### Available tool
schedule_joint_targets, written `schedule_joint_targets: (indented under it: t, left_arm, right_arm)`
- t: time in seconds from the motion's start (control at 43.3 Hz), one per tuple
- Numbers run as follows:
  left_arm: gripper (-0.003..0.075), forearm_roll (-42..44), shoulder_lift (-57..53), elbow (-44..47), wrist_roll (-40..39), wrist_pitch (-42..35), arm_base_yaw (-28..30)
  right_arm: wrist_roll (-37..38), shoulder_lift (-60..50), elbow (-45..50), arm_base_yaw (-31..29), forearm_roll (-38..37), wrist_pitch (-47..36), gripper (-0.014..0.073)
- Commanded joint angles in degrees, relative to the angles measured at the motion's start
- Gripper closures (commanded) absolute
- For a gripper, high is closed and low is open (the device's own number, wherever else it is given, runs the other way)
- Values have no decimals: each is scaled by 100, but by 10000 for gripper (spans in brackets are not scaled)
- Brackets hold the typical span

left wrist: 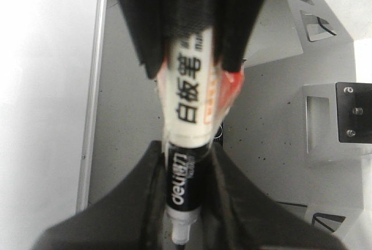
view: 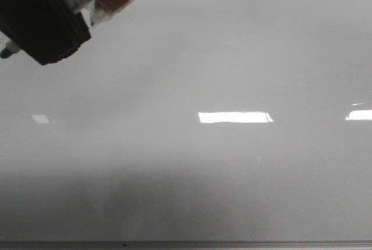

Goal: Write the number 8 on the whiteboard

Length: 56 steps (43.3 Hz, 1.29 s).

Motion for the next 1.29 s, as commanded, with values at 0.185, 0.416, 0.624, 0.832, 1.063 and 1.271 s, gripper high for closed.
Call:
schedule_joint_targets:
  t: [0.185, 0.416, 0.624, 0.832, 1.063, 1.271]
  left_arm:
    - [206, -132, -130, -182, -466, -564, -44]
    - [144, -153, -413, -22, -883, -577, 341]
    - [370, -915, -1783, 1195, -897, -1638, 1679]
    - [692, -1727, -3500, 2757, -897, -2733, 2778]
    - [739, -2380, -5324, 3832, -897, -3825, 3110]
    - [739, -2826, -6635, 4365, -897, -4942, 3110]
  right_arm:
    - [-80, -171, -195, -5, 163, -193, 656]
    - [-80, -306, 227, -302, -93, -504, 656]
    - [-80, -474, 904, -864, 22, -1784, 656]
    - [-80, -73, 1003, -1035, 516, -2936, 660]
    - [-80, 308, 993, -1035, 667, -4054, 660]
    - [-80, 516, 993, -1035, 730, -4561, 660]
